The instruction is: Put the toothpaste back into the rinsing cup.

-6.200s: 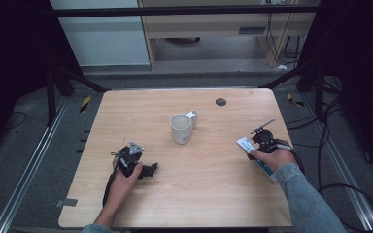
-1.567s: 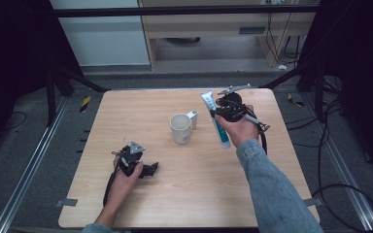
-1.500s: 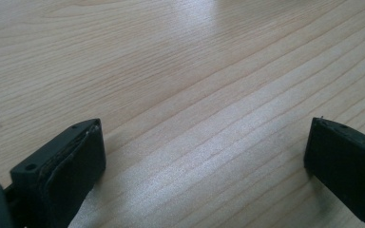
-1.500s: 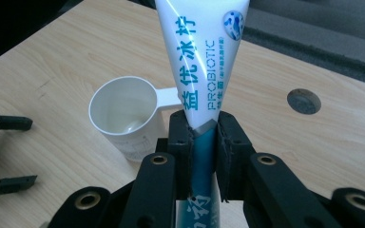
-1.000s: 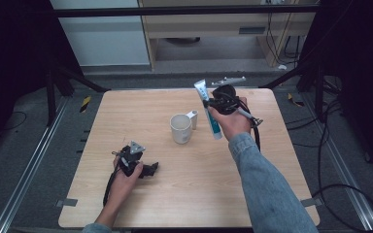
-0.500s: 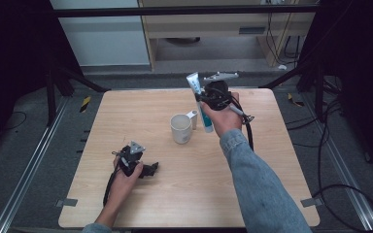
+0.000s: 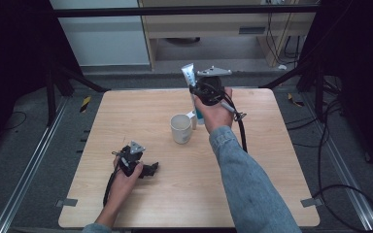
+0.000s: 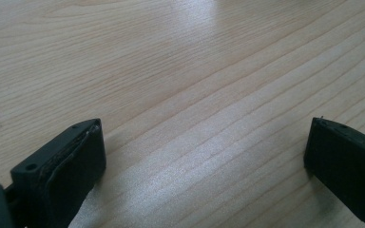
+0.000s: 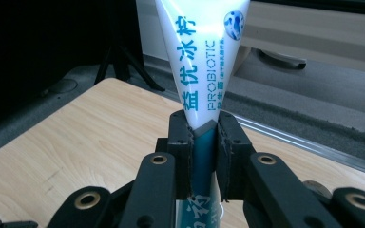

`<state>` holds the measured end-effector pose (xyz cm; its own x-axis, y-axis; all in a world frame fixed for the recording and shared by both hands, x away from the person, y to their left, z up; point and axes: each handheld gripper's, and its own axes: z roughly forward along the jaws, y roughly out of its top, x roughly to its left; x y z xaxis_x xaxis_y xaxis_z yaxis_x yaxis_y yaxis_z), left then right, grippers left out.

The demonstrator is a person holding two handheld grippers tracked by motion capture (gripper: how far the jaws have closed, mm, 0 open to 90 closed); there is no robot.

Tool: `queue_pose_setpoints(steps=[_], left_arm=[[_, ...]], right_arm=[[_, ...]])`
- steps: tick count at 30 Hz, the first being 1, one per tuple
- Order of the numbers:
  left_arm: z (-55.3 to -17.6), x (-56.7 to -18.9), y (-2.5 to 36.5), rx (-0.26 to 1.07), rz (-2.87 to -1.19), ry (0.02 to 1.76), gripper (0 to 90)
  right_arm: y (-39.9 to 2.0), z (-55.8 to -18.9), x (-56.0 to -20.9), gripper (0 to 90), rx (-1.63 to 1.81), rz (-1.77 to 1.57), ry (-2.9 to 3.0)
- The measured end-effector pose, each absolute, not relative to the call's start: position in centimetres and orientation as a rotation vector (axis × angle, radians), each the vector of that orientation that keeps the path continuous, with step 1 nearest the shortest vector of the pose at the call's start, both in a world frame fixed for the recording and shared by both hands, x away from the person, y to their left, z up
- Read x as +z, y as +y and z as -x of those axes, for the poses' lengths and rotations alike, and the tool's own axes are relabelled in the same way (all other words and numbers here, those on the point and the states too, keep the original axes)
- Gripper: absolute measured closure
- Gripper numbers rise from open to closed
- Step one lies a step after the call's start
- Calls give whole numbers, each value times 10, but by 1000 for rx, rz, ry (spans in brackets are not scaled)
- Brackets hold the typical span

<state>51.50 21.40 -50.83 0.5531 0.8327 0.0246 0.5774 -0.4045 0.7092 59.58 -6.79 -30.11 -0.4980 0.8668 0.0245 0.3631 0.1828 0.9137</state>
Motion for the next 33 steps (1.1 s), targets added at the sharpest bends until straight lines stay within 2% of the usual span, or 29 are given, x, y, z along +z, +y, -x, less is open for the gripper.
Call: queue_pose_setpoints(steps=[18, 33], left_arm=[[-512, -509, 213, 505, -2116, 1141, 0], [-513, -509, 213, 505, -2114, 1141, 0]], right_arm=[[-60, -599, -292, 784, 1391, -1132, 1842], [-44, -609, -312, 784, 1430, -1088, 1784]])
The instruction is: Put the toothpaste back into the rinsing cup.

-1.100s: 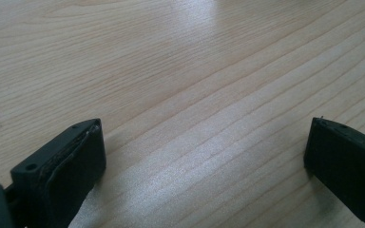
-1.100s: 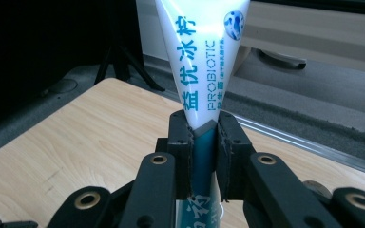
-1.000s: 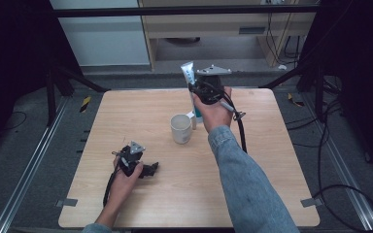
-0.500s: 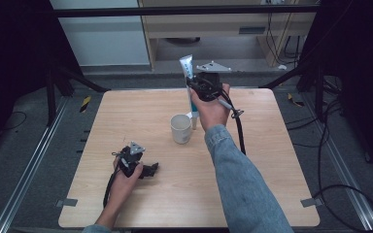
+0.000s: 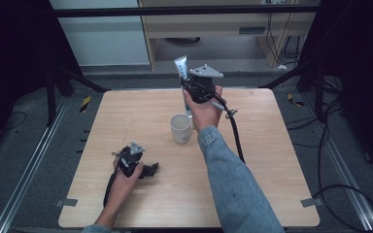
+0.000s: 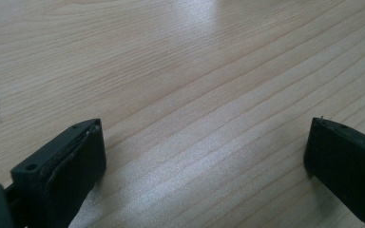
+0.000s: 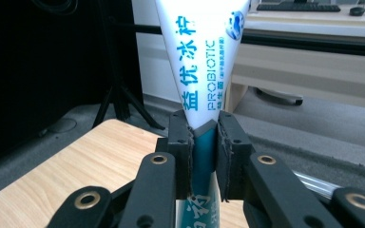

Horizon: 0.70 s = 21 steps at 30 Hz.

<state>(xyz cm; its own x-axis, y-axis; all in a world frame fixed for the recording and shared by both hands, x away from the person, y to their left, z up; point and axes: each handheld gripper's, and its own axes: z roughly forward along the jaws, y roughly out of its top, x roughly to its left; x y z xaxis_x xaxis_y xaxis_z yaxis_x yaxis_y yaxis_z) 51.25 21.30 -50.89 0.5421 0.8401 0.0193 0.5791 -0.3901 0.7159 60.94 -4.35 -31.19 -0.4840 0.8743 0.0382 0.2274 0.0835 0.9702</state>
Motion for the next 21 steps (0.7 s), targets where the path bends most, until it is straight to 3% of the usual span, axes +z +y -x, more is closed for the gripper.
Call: queue_pose_setpoints(steps=[21], left_arm=[[-512, -509, 213, 505, -2114, 1140, 0]], right_arm=[[-36, -602, -327, 784, 1455, -1068, 1733]])
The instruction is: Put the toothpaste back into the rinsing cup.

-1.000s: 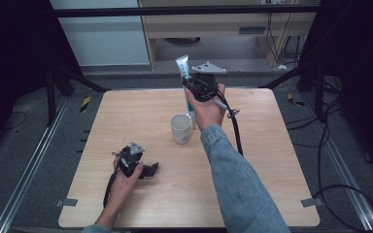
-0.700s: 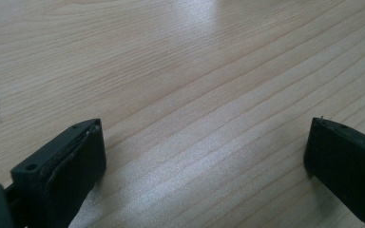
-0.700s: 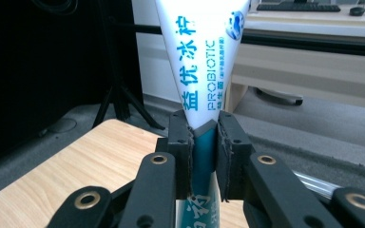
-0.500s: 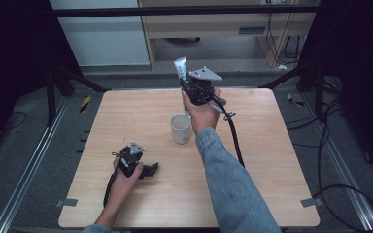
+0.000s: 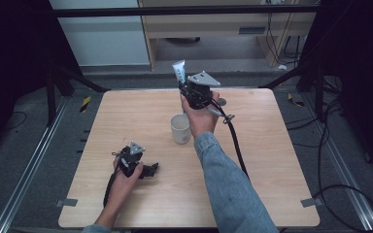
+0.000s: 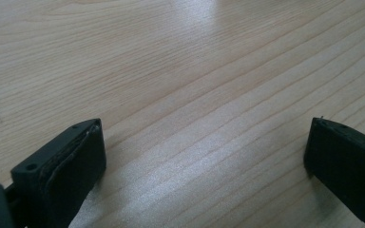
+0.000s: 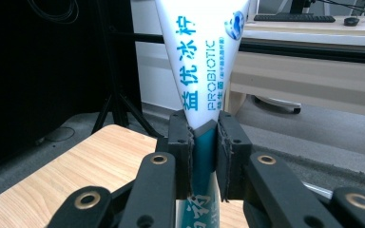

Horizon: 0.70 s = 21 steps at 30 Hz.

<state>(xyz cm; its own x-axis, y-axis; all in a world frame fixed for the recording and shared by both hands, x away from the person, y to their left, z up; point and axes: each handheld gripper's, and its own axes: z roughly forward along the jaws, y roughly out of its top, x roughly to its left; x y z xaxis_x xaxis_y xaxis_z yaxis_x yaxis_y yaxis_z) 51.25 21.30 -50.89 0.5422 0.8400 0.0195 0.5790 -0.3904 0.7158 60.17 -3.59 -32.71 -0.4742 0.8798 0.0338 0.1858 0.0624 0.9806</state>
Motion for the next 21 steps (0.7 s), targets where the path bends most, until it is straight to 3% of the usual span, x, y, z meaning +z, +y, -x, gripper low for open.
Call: queue_pose_setpoints(steps=[21], left_arm=[[-512, -509, 213, 502, -2112, 1143, 0]], right_arm=[[-20, -604, -361, 783, 1463, -1093, 1762]])
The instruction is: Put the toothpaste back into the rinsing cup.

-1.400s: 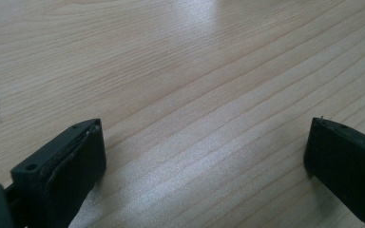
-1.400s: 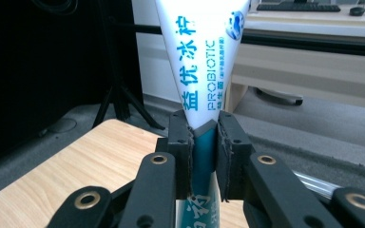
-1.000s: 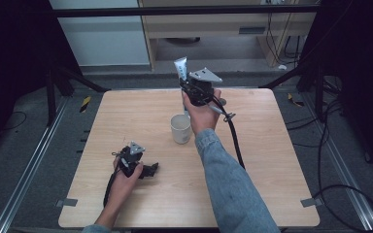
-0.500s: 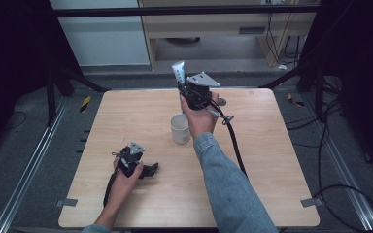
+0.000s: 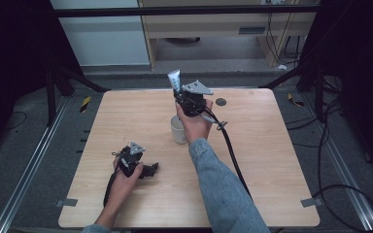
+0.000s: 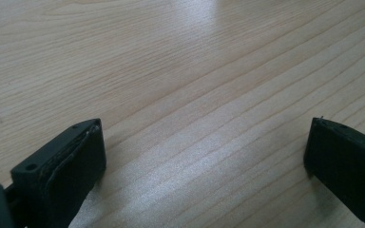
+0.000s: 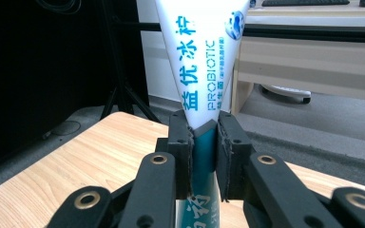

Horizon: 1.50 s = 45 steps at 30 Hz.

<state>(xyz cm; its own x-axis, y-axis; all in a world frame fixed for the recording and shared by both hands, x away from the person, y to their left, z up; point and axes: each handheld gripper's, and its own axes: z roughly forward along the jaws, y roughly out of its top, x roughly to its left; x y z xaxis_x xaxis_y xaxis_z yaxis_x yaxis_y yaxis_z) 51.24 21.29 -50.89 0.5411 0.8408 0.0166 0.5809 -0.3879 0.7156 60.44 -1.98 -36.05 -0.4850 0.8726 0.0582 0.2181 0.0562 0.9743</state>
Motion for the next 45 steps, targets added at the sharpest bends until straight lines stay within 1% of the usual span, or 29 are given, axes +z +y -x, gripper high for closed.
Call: queue_pose_setpoints(steps=[8, 37, 45], left_arm=[[-512, -509, 213, 502, -2113, 1142, 0], [-513, -509, 213, 501, -2121, 1139, 0], [-513, -509, 213, 501, -2121, 1139, 0]], right_arm=[[-16, -605, -374, 783, 1446, -1103, 1783], [-10, -605, -399, 782, 1398, -1108, 1824], [-12, -605, -410, 781, 1385, -1129, 1835]])
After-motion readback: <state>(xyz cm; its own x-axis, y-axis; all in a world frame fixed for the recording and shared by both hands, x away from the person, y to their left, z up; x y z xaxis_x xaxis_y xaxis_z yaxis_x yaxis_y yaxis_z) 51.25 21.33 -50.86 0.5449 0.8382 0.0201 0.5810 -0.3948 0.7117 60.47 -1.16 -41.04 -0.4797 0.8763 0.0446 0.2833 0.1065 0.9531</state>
